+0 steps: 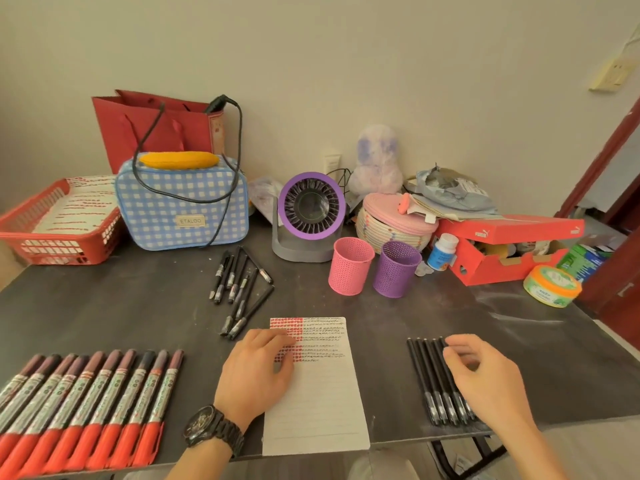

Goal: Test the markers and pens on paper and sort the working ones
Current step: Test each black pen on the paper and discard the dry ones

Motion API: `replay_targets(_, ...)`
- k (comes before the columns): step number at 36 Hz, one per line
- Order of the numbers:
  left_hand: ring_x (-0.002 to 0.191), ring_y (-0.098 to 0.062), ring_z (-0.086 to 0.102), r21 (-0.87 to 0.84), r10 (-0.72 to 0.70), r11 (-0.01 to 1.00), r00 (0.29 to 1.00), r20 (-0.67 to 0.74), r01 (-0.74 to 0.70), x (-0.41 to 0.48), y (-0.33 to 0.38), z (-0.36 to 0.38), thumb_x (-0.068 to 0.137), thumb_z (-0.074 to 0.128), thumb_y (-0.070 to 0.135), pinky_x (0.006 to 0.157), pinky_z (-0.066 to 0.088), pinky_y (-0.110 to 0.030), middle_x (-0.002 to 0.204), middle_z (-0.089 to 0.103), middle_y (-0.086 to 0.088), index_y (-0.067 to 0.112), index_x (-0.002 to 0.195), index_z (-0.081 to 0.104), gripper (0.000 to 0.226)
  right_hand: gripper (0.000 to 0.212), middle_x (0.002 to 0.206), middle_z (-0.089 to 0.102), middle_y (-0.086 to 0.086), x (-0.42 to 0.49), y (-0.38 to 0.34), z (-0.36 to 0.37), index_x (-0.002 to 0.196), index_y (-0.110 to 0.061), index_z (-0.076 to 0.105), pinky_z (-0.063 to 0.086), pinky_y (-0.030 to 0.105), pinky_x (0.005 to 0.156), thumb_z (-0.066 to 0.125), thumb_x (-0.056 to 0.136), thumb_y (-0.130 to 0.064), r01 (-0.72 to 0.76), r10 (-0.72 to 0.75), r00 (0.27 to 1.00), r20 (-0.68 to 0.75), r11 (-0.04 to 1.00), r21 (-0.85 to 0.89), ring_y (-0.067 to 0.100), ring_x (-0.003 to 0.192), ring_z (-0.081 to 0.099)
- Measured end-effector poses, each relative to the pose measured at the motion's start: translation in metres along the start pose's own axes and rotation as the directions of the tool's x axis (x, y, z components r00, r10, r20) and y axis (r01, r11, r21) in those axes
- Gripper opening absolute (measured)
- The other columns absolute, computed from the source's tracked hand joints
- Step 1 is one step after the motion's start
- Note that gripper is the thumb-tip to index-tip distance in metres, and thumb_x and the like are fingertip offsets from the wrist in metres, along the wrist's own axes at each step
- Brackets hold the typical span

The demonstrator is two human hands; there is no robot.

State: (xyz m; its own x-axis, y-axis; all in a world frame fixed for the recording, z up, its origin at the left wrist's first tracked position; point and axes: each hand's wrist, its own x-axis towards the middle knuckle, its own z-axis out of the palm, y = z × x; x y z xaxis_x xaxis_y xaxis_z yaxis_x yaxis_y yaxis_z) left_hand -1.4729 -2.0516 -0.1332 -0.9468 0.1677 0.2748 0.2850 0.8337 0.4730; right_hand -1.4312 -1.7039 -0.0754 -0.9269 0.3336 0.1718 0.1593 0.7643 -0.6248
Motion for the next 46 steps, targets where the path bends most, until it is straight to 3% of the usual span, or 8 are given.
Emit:
replay_targets(6, 0.129, -0.004, 0.043, 0.015, -0.010, 1.000, 1.000, 0.022, 0.010, -0.001, 0.004, -0.003, 0.099, 0.046, 0.041, 0.104, 0.038, -0.023, 0.141, 0.053, 0.021, 0.036, 0.133, 0.062, 0.038, 0.022, 0.099, 0.068, -0.022, -0.021, -0.046, 0.053, 0.097, -0.033, 0.073, 0.052, 0.025, 0.078, 0.076, 0.087, -0.014, 0.207, -0.212, 0.977, 0.008, 0.963, 0.173, 0.005, 0.095, 0.065)
replay_targets(11, 0.129, -0.003, 0.043, 0.017, -0.005, 1.000, 1.000, 0.026, 0.004, 0.001, 0.007, -0.004, 0.099, 0.044, 0.041, 0.105, 0.036, -0.021, 0.140, 0.053, 0.021, 0.034, 0.134, 0.061, 0.039, 0.022, 0.113, 0.058, -0.030, -0.023, -0.067, 0.097, 0.109, -0.038, 0.068, 0.039, 0.021, 0.092, 0.074, 0.090, -0.026, 0.285, -0.299, 0.934, 0.195, 0.954, 0.097, 0.005, 0.111, 0.053)
replay_targets(15, 0.128, -0.003, 0.043, 0.017, -0.001, 1.000, 0.999, 0.038, 0.000, 0.000, 0.006, -0.003, 0.099, 0.042, 0.042, 0.105, 0.035, -0.020, 0.140, 0.053, 0.021, 0.035, 0.134, 0.061, 0.040, 0.030, 0.129, 0.063, -0.011, -0.025, -0.070, 0.124, 0.117, -0.025, 0.073, 0.043, 0.032, 0.105, 0.077, 0.088, -0.024, 0.320, -0.317, 0.930, 0.187, 0.947, 0.015, 0.016, 0.125, 0.054)
replay_targets(18, 0.128, -0.003, 0.042, 0.025, -0.007, 1.000, 0.999, 0.046, 0.005, 0.000, 0.006, -0.001, 0.100, 0.042, 0.042, 0.104, 0.035, -0.020, 0.141, 0.052, 0.021, 0.035, 0.135, 0.060, 0.040, 0.033, 0.125, 0.069, -0.003, -0.027, -0.065, 0.135, 0.111, -0.023, 0.076, 0.051, 0.045, 0.095, 0.085, 0.080, -0.021, 0.388, -0.374, 0.917, 0.138, 0.917, -0.089, 0.026, 0.116, 0.064)
replay_targets(32, 0.124, -0.003, 0.043, 0.030, 0.030, 0.999, 0.999, -0.036, -0.029, 0.028, -0.014, -0.020, 0.098, 0.052, 0.036, 0.099, 0.042, -0.024, 0.134, 0.053, 0.017, 0.035, 0.124, 0.064, 0.029, 0.032, 0.131, 0.064, -0.008, -0.029, -0.061, 0.137, 0.119, -0.028, 0.072, 0.046, 0.041, 0.099, 0.077, 0.087, -0.029, 0.393, -0.379, 0.917, 0.120, 0.911, -0.124, 0.020, 0.121, 0.059)
replay_targets(36, 0.120, -0.017, 0.050, 0.158, -0.156, 0.972, 0.981, -0.119, 0.174, 0.065, -0.044, -0.051, 0.096, 0.055, 0.035, 0.096, 0.046, -0.034, 0.128, 0.059, 0.008, 0.031, 0.124, 0.064, 0.029, 0.032, 0.131, 0.064, -0.008, -0.029, -0.062, 0.136, 0.119, -0.027, 0.072, 0.047, 0.043, 0.101, 0.076, 0.087, -0.030, 0.389, -0.376, 0.919, 0.118, 0.913, -0.123, 0.021, 0.122, 0.059)
replay_targets(40, 0.128, -0.024, 0.046, 0.223, -0.457, 0.866, 0.889, -0.011, 0.448, 0.094, -0.080, -0.073, 0.098, 0.049, 0.044, 0.098, 0.046, -0.042, 0.135, 0.055, 0.000, 0.026, 0.134, 0.054, 0.040, 0.032, 0.131, 0.063, -0.010, -0.029, -0.064, 0.136, 0.118, -0.029, 0.072, 0.046, 0.041, 0.101, 0.076, 0.087, -0.032, 0.380, -0.366, 0.922, 0.125, 0.917, -0.119, 0.019, 0.122, 0.058)
replay_targets(46, 0.126, -0.027, 0.050, 0.202, -0.567, 0.812, 0.822, 0.054, 0.547, 0.106, -0.104, -0.076, 0.094, 0.053, 0.058, 0.100, 0.050, -0.045, 0.133, 0.055, -0.004, 0.025, 0.129, 0.062, 0.049, 0.032, 0.129, 0.064, -0.011, -0.029, -0.065, 0.135, 0.115, -0.030, 0.072, 0.048, 0.042, 0.100, 0.078, 0.084, -0.033, 0.377, -0.364, 0.924, 0.116, 0.917, -0.127, 0.018, 0.120, 0.060)
